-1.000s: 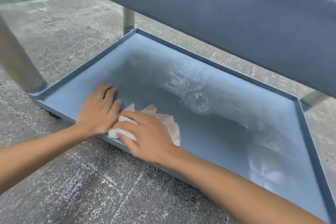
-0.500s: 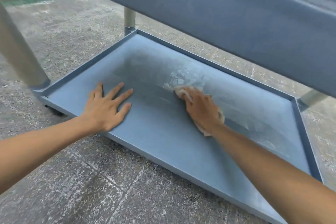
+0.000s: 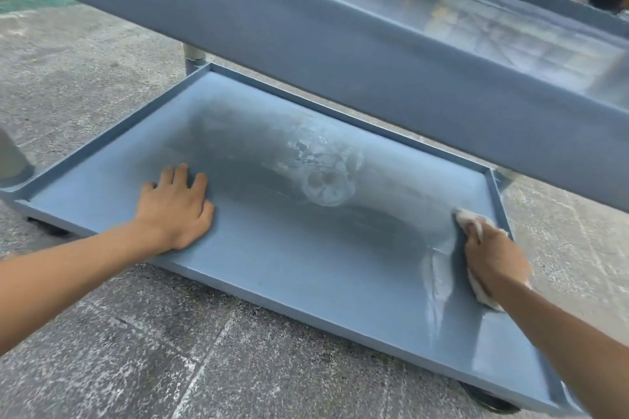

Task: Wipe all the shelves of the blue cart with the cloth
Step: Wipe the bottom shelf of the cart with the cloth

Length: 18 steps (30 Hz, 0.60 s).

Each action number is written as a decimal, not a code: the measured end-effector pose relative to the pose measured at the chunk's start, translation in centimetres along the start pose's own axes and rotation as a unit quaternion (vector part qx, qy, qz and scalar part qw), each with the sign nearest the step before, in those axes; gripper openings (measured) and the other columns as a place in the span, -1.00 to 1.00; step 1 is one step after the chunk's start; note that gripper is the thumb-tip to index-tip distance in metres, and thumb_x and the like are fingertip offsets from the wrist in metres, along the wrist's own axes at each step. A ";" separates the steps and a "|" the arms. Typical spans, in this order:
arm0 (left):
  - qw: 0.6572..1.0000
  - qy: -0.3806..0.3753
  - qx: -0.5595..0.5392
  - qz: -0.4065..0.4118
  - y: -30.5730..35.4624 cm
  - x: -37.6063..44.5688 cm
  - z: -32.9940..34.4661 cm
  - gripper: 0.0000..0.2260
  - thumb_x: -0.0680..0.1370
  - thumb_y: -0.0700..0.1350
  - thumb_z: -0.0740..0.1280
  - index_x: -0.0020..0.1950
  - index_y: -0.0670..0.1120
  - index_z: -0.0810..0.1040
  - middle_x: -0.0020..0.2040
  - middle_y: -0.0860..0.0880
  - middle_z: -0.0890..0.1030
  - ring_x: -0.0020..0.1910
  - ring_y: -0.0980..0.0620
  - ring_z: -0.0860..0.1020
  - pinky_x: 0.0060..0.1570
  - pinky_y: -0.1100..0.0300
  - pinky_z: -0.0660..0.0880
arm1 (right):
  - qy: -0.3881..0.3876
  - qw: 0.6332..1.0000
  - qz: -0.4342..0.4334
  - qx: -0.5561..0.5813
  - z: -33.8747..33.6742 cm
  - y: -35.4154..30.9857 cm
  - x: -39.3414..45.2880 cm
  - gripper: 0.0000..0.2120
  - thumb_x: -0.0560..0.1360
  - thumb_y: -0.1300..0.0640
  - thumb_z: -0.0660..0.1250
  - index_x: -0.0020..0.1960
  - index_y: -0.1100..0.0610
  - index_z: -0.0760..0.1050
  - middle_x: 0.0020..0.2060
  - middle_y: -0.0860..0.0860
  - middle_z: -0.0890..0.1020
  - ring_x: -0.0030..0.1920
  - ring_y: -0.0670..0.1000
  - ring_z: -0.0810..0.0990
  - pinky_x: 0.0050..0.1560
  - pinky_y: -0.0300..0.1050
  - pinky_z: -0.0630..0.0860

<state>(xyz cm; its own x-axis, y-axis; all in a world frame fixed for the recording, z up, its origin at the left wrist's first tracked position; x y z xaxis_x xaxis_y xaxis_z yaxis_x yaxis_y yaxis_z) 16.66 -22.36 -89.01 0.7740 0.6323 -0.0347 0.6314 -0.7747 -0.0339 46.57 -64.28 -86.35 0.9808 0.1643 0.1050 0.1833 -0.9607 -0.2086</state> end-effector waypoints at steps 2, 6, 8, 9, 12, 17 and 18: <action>1.000 -0.005 0.000 -0.003 0.4 -0.6 0.3 -0.39 0.54 0.18 -0.12 0.42 -0.14 0.35 0.47 -0.23 0.31 0.44 -0.18 0.31 0.25 -0.13 0.37 | 0.000 1.000 -0.009 0.027 0.0 -0.5 0.0 -0.64 0.69 0.10 0.08 0.37 0.07 0.53 0.29 0.23 0.60 0.27 0.29 0.58 0.26 0.14 0.48; 0.999 -0.030 0.020 -0.004 0.8 -0.8 0.6 -0.22 0.51 0.27 -0.23 0.59 -0.16 0.17 0.59 -0.19 0.18 0.56 -0.18 0.14 0.37 -0.21 0.25 | 0.002 0.997 0.079 0.016 0.2 -2.8 -0.2 -0.60 0.66 -0.01 0.00 0.36 -0.13 0.51 0.35 0.18 0.54 0.35 0.30 0.52 0.35 0.24 0.38; 0.999 -0.031 0.031 -0.001 0.6 -0.7 0.6 -0.21 0.53 0.28 -0.24 0.60 -0.17 0.15 0.61 -0.17 0.17 0.56 -0.19 0.14 0.37 -0.23 0.26 | 0.008 0.995 0.101 0.001 0.0 -4.2 -0.5 -0.62 0.59 0.08 0.04 0.20 -0.21 0.54 0.28 0.16 0.56 0.33 0.31 0.52 0.31 0.29 0.40; 0.999 -0.029 0.034 0.002 0.7 -0.6 0.7 -0.23 0.54 0.28 -0.23 0.60 -0.18 0.15 0.61 -0.17 0.16 0.56 -0.20 0.13 0.37 -0.24 0.26 | 0.006 0.995 0.098 -0.006 -0.1 -4.7 -0.4 -0.65 0.52 0.16 0.09 0.12 -0.14 0.54 0.22 0.17 0.58 0.29 0.32 0.54 0.27 0.28 0.43; 0.999 -0.025 0.034 0.009 0.5 -0.7 0.9 -0.23 0.56 0.29 -0.20 0.61 -0.18 0.13 0.62 -0.16 0.16 0.56 -0.21 0.13 0.38 -0.25 0.26 | -0.022 0.996 0.071 -0.045 0.8 -7.6 0.4 -0.77 0.49 0.27 0.17 0.04 0.05 0.52 0.16 0.23 0.59 0.23 0.34 0.56 0.25 0.26 0.48; 0.998 -0.028 0.046 0.014 0.4 -0.3 1.1 -0.27 0.60 0.29 -0.10 0.61 -0.18 0.14 0.62 -0.17 0.16 0.55 -0.24 0.14 0.35 -0.27 0.27 | -0.011 1.000 -0.008 -0.006 3.2 -20.9 -3.3 -0.76 0.53 0.13 0.06 -0.02 -0.15 0.44 0.01 0.02 0.59 0.07 0.24 0.63 0.11 0.23 0.53; 0.998 -0.029 0.045 0.015 0.4 -0.3 1.1 -0.27 0.60 0.29 -0.09 0.60 -0.19 0.15 0.61 -0.18 0.16 0.55 -0.25 0.14 0.34 -0.27 0.28 | -0.016 0.999 -0.051 0.003 4.1 -24.2 -4.8 -0.75 0.58 0.09 0.06 0.04 -0.20 0.44 0.09 0.00 0.59 0.12 0.22 0.62 0.12 0.17 0.53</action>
<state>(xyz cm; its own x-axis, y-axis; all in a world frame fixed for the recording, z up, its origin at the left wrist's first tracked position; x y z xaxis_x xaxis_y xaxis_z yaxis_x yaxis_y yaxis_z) 16.64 -22.88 -90.06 0.7869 0.6098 -0.0944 0.5988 -0.7916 -0.1218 37.65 -40.93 -85.78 0.9587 0.2681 0.0951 0.2824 -0.9373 -0.2044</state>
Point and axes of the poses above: each hand's wrist, its own x-axis towards the middle knuckle, its own z-axis out of the palm, y = z × x, the point moved 1 cm from there along x, towards the middle knuckle
